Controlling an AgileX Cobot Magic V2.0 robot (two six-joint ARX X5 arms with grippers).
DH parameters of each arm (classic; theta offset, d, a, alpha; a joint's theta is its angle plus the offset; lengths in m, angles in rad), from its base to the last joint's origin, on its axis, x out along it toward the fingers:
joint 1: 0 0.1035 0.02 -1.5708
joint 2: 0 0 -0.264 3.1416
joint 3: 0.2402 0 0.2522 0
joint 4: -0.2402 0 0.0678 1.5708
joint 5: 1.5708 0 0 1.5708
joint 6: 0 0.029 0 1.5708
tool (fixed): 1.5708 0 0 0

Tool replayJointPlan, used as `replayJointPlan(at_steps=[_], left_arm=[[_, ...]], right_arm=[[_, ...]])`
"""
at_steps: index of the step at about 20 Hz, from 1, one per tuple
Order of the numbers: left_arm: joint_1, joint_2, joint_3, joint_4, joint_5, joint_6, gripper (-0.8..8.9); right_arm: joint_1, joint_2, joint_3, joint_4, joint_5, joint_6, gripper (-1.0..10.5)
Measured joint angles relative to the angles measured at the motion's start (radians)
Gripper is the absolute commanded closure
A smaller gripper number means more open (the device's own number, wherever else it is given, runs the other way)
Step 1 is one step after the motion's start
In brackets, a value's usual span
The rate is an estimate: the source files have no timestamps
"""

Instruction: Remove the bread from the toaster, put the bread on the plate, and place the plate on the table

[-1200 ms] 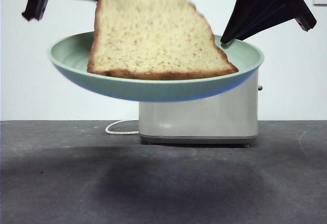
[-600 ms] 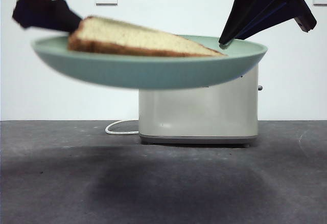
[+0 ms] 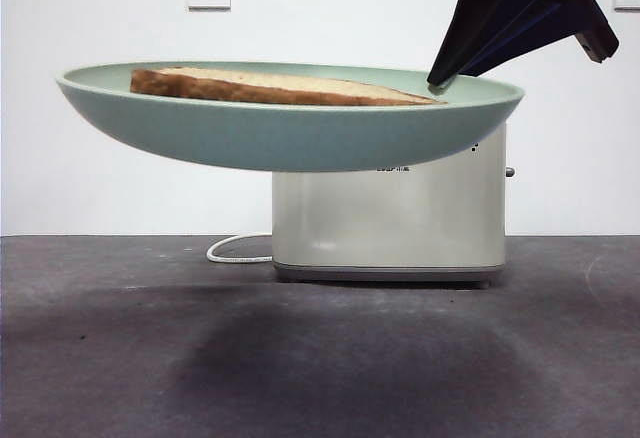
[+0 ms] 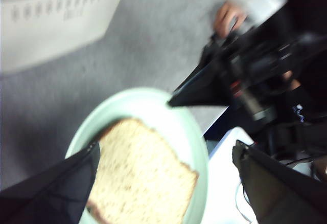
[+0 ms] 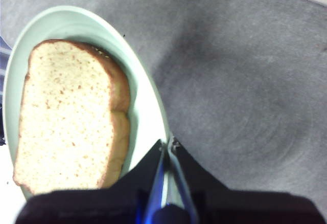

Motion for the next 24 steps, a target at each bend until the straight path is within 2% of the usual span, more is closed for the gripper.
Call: replayJointPlan(at_steps=[2,3,4,8,12,14,17,24], left_arm=[[0.0,-0.004,0.055,-0.026,0.0,0.018,5.93],[0.0,-0.013,0.077,-0.037,0.0,0.034,7.58],[0.0,-0.025,0.088,-0.039,0.0,0.047,8.32],[0.0,-0.103,0.094,-0.045,-0.026,0.104,8.21],[0.0,-0.172,0.094,-0.075,-0.164,0.17,8.21],[-0.001,-0.195,0.094,-0.082,-0.197,0.205,8.21],[-0.013,-0.208,0.094,-0.082,-0.246,0.248,8.21],[-0.056,-0.213,0.094,-0.082,-0.318,0.294,8.21]], right_arm=[[-0.012,0.0,0.0,0.008,0.006,0.0,9.6],[-0.024,0.0,0.0,0.011,0.005,0.0,9.6],[-0.039,0.0,0.0,0.011,0.006,0.0,9.6],[-0.129,0.0,0.0,0.01,0.054,0.0,9.6],[-0.24,0.0,0.0,-0.004,0.059,-0.001,9.6],[-0.276,0.012,0.0,-0.031,0.062,-0.011,9.6],[-0.294,0.087,0.0,-0.056,0.113,-0.039,9.6],[-0.306,0.283,0.0,0.003,0.117,-0.047,9.6]])
